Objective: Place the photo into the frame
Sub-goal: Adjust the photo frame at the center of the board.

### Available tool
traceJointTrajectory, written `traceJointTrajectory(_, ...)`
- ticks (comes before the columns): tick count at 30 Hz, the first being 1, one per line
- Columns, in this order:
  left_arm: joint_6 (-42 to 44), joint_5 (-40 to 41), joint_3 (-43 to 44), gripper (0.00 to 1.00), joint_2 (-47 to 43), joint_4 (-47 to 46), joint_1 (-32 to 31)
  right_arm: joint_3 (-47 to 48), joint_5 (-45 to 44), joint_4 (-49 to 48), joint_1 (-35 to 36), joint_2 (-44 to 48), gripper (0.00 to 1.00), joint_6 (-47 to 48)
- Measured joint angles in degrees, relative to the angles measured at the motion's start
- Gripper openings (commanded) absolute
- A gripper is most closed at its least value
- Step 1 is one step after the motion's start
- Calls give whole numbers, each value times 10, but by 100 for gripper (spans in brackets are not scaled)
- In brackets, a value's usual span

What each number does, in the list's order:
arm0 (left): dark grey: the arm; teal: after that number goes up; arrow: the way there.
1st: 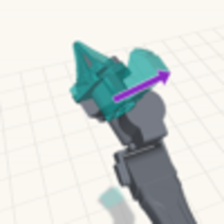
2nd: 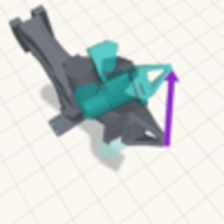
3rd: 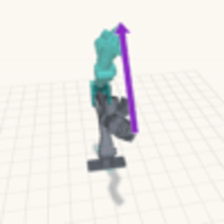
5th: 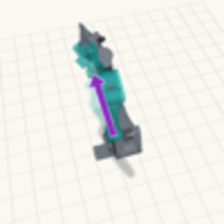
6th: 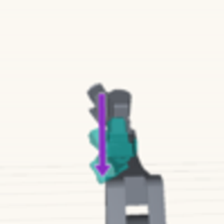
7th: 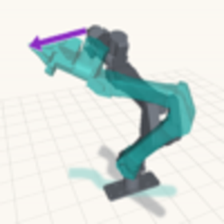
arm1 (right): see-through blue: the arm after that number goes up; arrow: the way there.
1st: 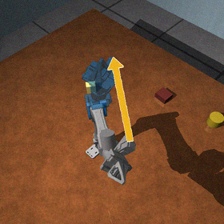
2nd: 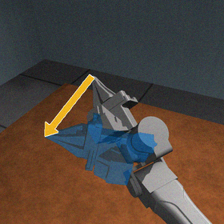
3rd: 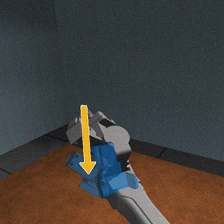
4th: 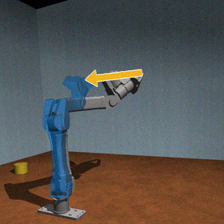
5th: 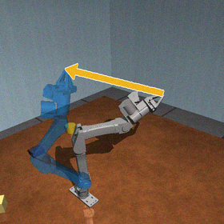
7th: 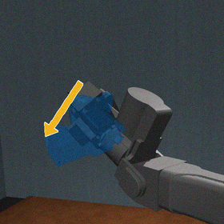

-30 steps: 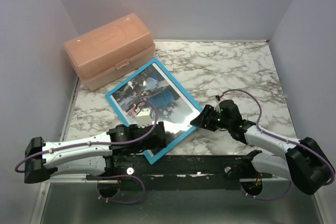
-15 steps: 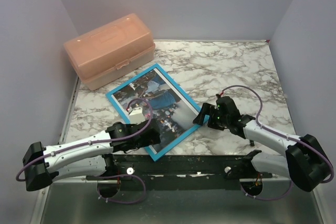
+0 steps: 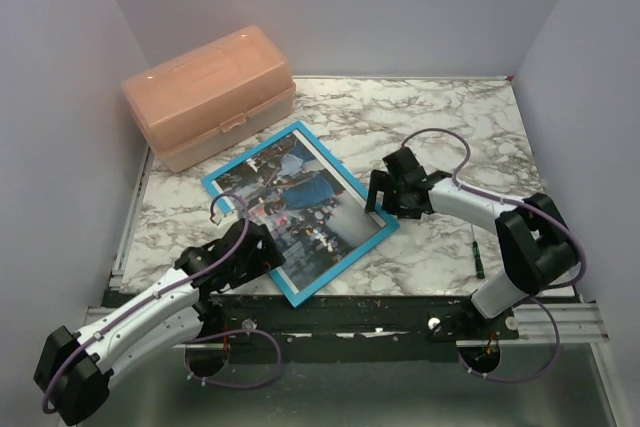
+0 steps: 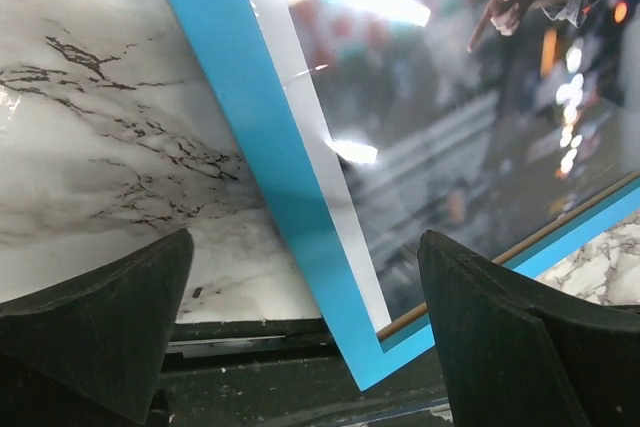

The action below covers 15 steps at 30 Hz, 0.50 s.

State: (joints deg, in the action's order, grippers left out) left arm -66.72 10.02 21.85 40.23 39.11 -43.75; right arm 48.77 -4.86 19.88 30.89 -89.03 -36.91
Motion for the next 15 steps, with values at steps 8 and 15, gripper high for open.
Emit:
traceJointTrajectory(8, 50, -93, -13, 98, 34, -83, 90, 37, 57, -22, -2, -45, 100, 14)
traceJointTrajectory(15, 91, -139, 11, 99, 110, -127, 102, -33, 95, -98, -10, 2, 100, 16)
